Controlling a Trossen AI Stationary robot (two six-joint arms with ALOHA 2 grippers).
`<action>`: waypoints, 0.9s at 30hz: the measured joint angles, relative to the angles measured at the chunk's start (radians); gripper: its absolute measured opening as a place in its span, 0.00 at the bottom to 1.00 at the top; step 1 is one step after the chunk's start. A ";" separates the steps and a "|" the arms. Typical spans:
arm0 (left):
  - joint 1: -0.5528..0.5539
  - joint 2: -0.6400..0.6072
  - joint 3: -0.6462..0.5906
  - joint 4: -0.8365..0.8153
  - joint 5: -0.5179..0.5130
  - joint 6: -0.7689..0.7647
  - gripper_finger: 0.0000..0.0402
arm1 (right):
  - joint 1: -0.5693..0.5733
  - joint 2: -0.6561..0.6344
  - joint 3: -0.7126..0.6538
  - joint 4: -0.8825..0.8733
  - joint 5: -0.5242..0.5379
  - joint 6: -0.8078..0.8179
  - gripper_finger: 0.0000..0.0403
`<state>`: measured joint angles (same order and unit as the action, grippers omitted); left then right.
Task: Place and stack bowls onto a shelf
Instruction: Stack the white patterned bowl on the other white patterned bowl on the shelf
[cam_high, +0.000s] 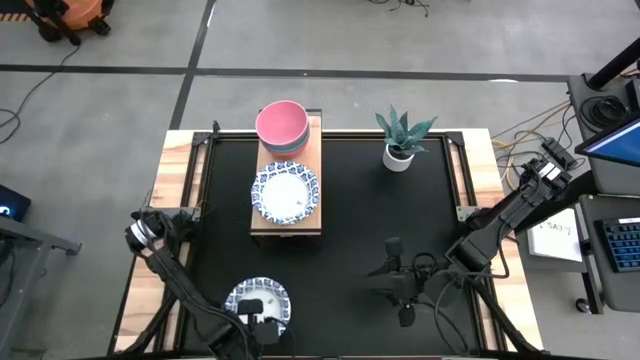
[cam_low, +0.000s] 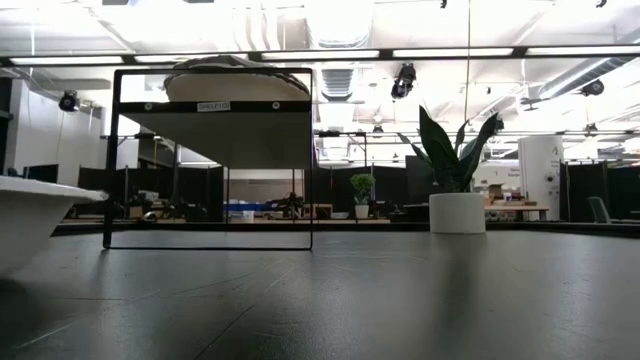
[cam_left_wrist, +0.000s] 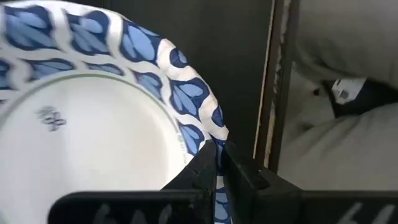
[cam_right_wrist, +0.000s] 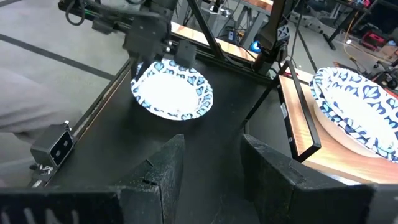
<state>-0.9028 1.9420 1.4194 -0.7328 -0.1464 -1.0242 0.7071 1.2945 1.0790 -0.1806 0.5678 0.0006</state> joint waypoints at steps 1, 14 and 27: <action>-0.001 -0.002 0.016 -0.030 0.001 0.014 0.00 | 0.000 0.000 0.000 0.000 0.000 0.000 0.37; -0.011 -0.012 0.543 -0.559 -0.236 0.345 0.00 | 0.000 0.000 0.000 0.001 0.000 0.000 0.37; 0.075 -0.031 0.909 -0.834 -0.505 0.724 0.00 | 0.000 0.000 0.000 0.005 0.001 -0.005 0.37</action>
<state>-0.8275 1.9115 2.3281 -1.5672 -0.6515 -0.2999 0.7067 1.2945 1.0790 -0.1753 0.5686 -0.0040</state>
